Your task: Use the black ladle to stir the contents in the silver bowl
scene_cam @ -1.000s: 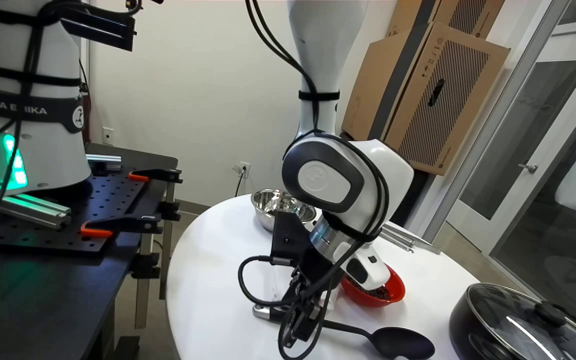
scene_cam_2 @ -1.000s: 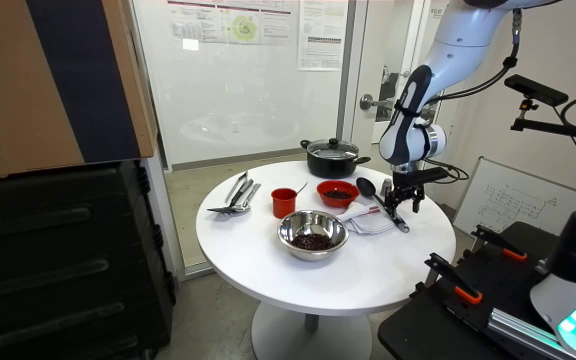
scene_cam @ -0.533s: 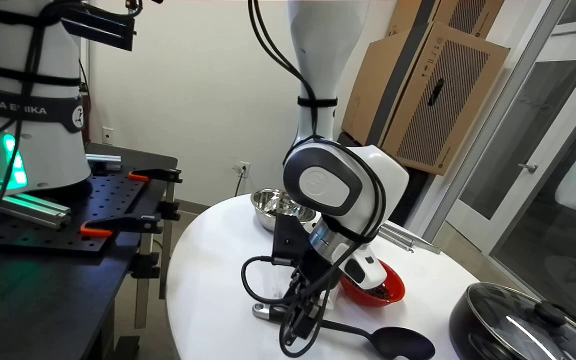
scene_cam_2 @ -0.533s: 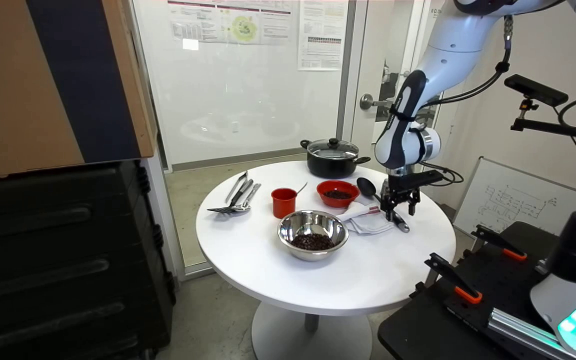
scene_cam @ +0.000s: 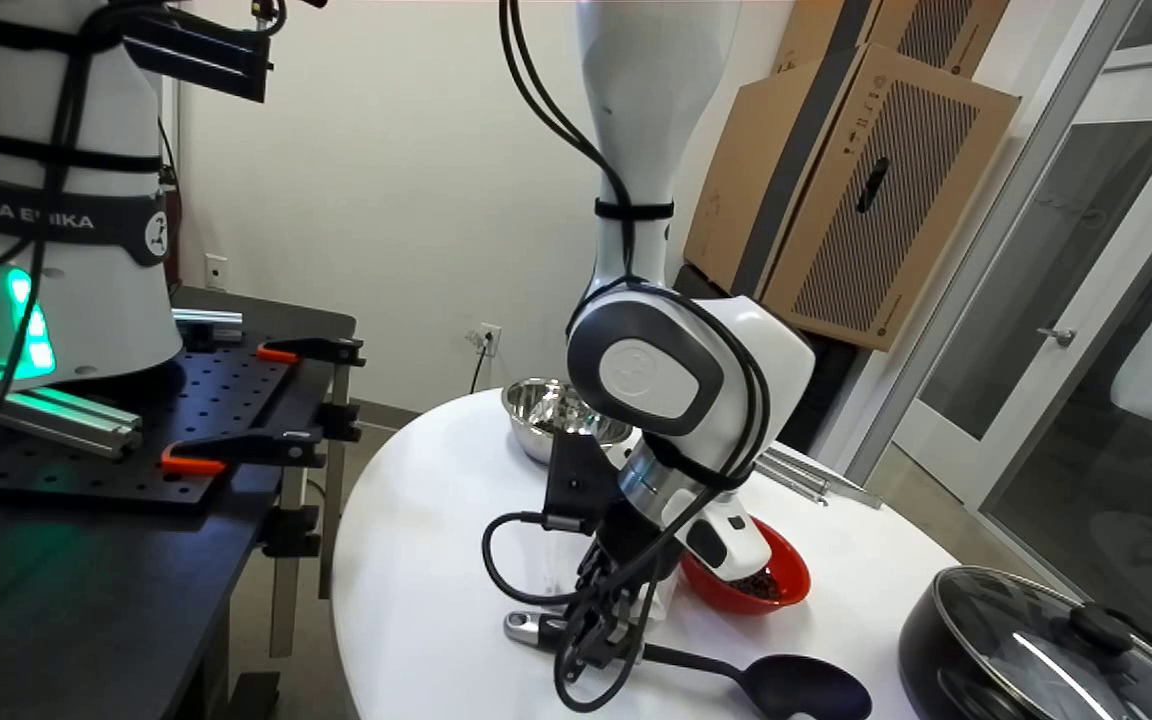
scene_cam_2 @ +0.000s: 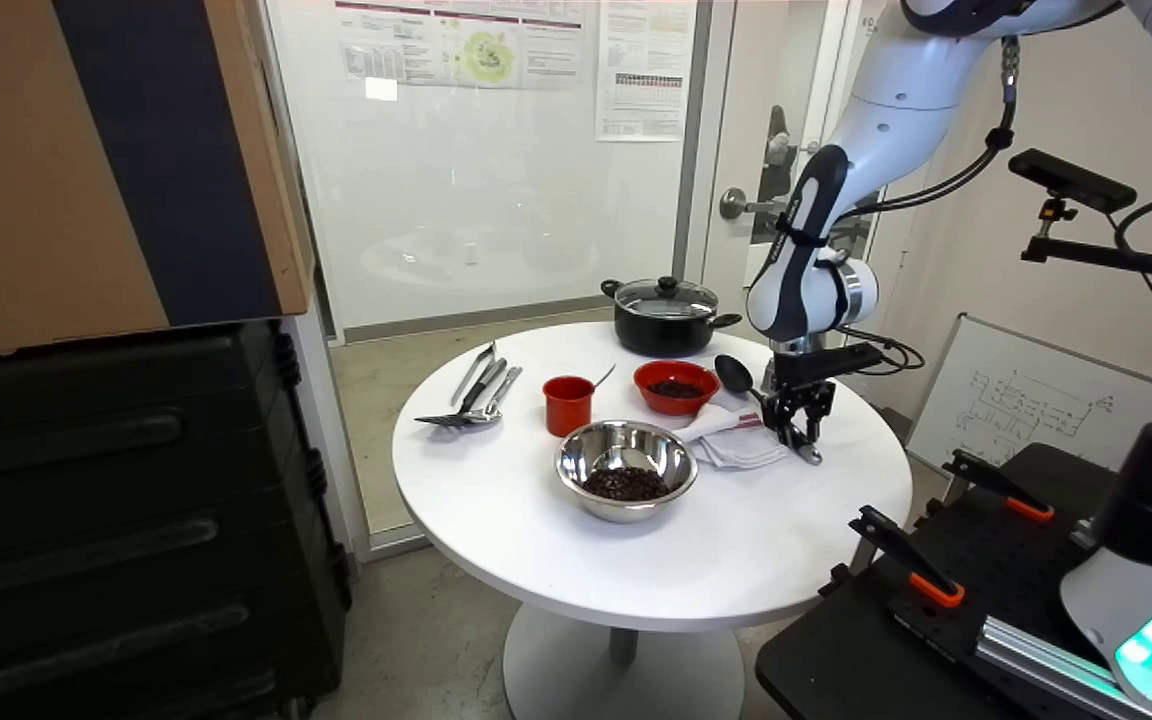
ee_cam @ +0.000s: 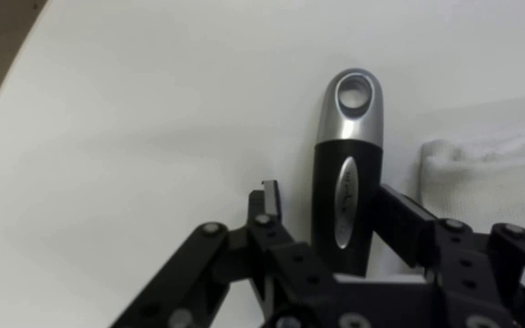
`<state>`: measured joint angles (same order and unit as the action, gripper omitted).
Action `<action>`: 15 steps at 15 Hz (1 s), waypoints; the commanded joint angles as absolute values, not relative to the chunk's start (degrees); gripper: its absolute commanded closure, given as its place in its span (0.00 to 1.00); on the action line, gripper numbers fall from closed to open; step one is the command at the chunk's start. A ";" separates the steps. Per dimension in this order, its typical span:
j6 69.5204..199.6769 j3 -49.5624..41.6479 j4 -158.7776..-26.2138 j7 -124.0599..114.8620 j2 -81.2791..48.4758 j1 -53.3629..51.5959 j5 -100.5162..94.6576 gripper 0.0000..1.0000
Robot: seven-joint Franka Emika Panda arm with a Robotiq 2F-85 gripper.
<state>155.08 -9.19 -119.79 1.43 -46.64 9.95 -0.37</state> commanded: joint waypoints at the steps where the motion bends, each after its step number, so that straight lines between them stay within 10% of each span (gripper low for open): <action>1: 155.78 -9.93 -118.91 -0.33 -47.66 9.28 -0.61 0.75; 4: 155.78 -10.18 -118.92 -0.56 -47.48 9.33 -0.58 0.92; 15: 155.76 -7.87 -125.46 4.27 -36.63 12.67 -0.08 0.92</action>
<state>155.09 -9.13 -120.48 1.47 -43.87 10.79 -0.28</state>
